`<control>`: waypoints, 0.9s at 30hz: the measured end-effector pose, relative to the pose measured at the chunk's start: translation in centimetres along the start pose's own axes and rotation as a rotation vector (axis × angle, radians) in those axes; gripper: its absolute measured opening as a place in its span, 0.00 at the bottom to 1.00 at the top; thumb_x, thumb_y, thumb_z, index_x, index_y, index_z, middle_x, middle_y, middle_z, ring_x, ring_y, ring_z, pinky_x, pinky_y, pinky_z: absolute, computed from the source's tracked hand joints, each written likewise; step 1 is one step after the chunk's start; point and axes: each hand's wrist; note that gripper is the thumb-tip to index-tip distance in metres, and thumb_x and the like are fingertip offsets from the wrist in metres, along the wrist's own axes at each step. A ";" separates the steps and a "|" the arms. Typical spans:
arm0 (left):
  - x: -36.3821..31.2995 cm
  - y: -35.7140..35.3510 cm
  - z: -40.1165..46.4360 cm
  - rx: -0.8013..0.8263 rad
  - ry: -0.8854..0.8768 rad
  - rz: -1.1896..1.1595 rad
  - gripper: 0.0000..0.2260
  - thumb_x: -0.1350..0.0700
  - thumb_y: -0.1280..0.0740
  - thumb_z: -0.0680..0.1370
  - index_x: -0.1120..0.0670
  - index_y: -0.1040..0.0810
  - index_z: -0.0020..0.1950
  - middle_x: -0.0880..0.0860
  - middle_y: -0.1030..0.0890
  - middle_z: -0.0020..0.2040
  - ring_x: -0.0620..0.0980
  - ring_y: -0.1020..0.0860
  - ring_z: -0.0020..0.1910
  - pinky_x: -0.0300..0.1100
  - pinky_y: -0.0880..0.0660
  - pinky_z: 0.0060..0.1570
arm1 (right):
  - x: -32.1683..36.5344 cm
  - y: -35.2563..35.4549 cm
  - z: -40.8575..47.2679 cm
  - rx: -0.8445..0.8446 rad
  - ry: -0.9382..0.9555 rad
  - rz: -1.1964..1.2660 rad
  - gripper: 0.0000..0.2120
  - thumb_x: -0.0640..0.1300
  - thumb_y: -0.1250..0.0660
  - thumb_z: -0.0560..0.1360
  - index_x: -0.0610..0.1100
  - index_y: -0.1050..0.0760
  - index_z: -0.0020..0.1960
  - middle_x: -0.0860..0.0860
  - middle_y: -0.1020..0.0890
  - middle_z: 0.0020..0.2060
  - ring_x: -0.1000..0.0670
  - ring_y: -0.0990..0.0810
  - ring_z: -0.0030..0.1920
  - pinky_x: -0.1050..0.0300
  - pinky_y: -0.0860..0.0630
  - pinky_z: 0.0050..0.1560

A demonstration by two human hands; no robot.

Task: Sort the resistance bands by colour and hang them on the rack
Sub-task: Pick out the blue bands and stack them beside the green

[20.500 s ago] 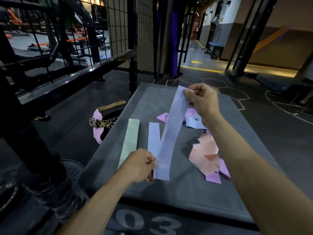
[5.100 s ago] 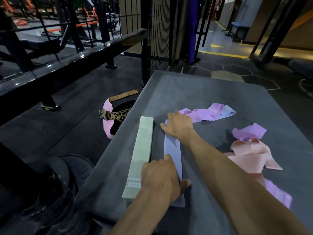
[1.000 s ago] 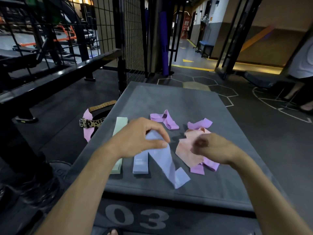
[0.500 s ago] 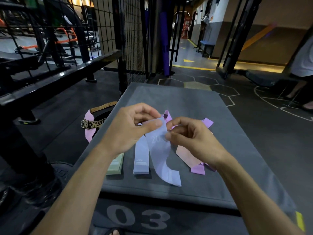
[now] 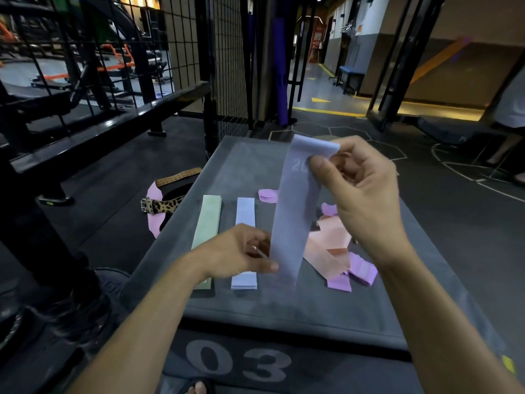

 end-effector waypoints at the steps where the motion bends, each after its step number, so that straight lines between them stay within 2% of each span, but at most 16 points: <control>1: 0.4 0.1 0.0 -0.003 0.020 0.009 0.08 0.58 0.25 0.77 0.53 0.16 0.56 0.51 0.14 0.51 0.52 0.16 0.51 0.47 0.21 0.59 | 0.0 0.0 0.2 -0.013 0.006 -0.003 0.02 0.40 0.29 0.79 0.44 0.22 0.49 0.39 0.19 0.39 0.44 0.22 0.38 0.42 0.24 0.41; 3: 1.0 0.6 0.0 -0.017 0.052 -0.015 0.06 0.60 0.27 0.78 0.53 0.15 0.54 0.51 0.13 0.50 0.52 0.16 0.50 0.48 0.21 0.58 | 0.1 -0.4 0.8 -0.027 0.009 -0.029 0.03 0.40 0.29 0.79 0.41 0.23 0.50 0.36 0.20 0.41 0.40 0.22 0.38 0.41 0.25 0.39; 4: 1.2 0.6 -0.1 -0.027 0.067 -0.027 0.05 0.60 0.27 0.78 0.51 0.15 0.50 0.51 0.13 0.46 0.50 0.17 0.46 0.47 0.22 0.54 | 0.0 -0.6 1.0 -0.032 0.009 -0.034 0.04 0.40 0.29 0.79 0.40 0.23 0.51 0.35 0.20 0.41 0.41 0.21 0.38 0.41 0.25 0.39; 7: 1.3 0.5 0.0 -0.092 0.126 -0.044 0.10 0.59 0.27 0.78 0.48 0.17 0.37 0.48 0.16 0.35 0.46 0.21 0.36 0.46 0.21 0.48 | -0.6 -0.8 2.2 -0.076 -0.012 -0.033 0.04 0.40 0.30 0.79 0.39 0.22 0.51 0.41 0.17 0.38 0.50 0.23 0.37 0.46 0.28 0.38; 10: 1.8 0.9 0.2 -0.174 0.228 -0.128 0.09 0.56 0.27 0.78 0.55 0.18 0.38 0.52 0.19 0.32 0.50 0.23 0.32 0.48 0.20 0.43 | -2.3 -1.4 4.4 -0.109 -0.042 -0.056 0.06 0.41 0.31 0.80 0.38 0.21 0.50 0.50 0.19 0.35 0.57 0.25 0.35 0.56 0.29 0.38; 13: 2.6 1.5 0.6 -0.204 0.317 -0.167 0.11 0.54 0.25 0.77 0.59 0.17 0.37 0.53 0.23 0.30 0.50 0.27 0.30 0.41 0.25 0.34 | -5.5 -2.7 7.0 -0.102 -0.104 -0.081 0.07 0.41 0.32 0.80 0.37 0.21 0.49 0.51 0.20 0.35 0.60 0.24 0.33 0.65 0.27 0.36; 16: 3.7 2.3 1.3 -0.184 0.416 -0.081 0.16 0.54 0.25 0.76 0.58 0.23 0.32 0.52 0.27 0.28 0.50 0.27 0.27 0.37 0.25 0.31 | -10.5 -5.0 9.3 -0.057 -0.208 -0.111 0.08 0.41 0.31 0.79 0.37 0.21 0.45 0.51 0.21 0.33 0.58 0.25 0.32 0.65 0.27 0.35; 18: 4.6 2.9 2.0 -0.169 0.479 -0.033 0.13 0.54 0.25 0.76 0.62 0.22 0.39 0.55 0.25 0.30 0.53 0.24 0.29 0.47 0.17 0.38 | -14.2 -6.9 10.0 -0.010 -0.313 -0.101 0.10 0.41 0.30 0.78 0.34 0.21 0.43 0.48 0.22 0.33 0.54 0.27 0.34 0.64 0.27 0.34; 19: 4.8 3.1 2.3 -0.169 0.512 -0.005 0.12 0.55 0.25 0.76 0.63 0.21 0.44 0.57 0.22 0.33 0.55 0.22 0.31 0.52 0.16 0.42 | -15.9 -7.9 10.2 0.012 -0.373 -0.091 0.10 0.40 0.29 0.78 0.33 0.21 0.43 0.47 0.22 0.33 0.53 0.27 0.34 0.64 0.27 0.34; 21: 5.2 3.3 2.9 -0.168 0.568 0.080 0.14 0.54 0.25 0.76 0.62 0.23 0.54 0.58 0.18 0.40 0.58 0.17 0.37 0.56 0.16 0.45 | -18.8 -9.8 10.2 0.041 -0.500 -0.065 0.08 0.39 0.28 0.77 0.36 0.21 0.42 0.48 0.22 0.33 0.54 0.27 0.31 0.63 0.26 0.30; 24: 5.4 3.2 3.8 -0.145 0.608 0.249 0.14 0.52 0.26 0.77 0.58 0.24 0.55 0.58 0.18 0.49 0.59 0.15 0.44 0.52 0.16 0.46 | -23.0 -12.1 10.2 0.083 -0.605 -0.082 0.06 0.36 0.27 0.75 0.42 0.21 0.42 0.50 0.22 0.31 0.56 0.26 0.28 0.60 0.24 0.31; 27: 5.8 2.7 5.0 -0.125 0.628 0.324 0.08 0.54 0.29 0.78 0.58 0.19 0.52 0.56 0.16 0.44 0.56 0.15 0.37 0.48 0.16 0.41 | -26.3 -13.9 9.9 0.102 -0.649 -0.158 0.08 0.38 0.25 0.74 0.46 0.22 0.39 0.50 0.20 0.31 0.52 0.24 0.32 0.55 0.24 0.41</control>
Point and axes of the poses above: each hand's wrist, its own z-axis towards the middle knuckle, its own y-axis out of the back of the hand, x = y × z
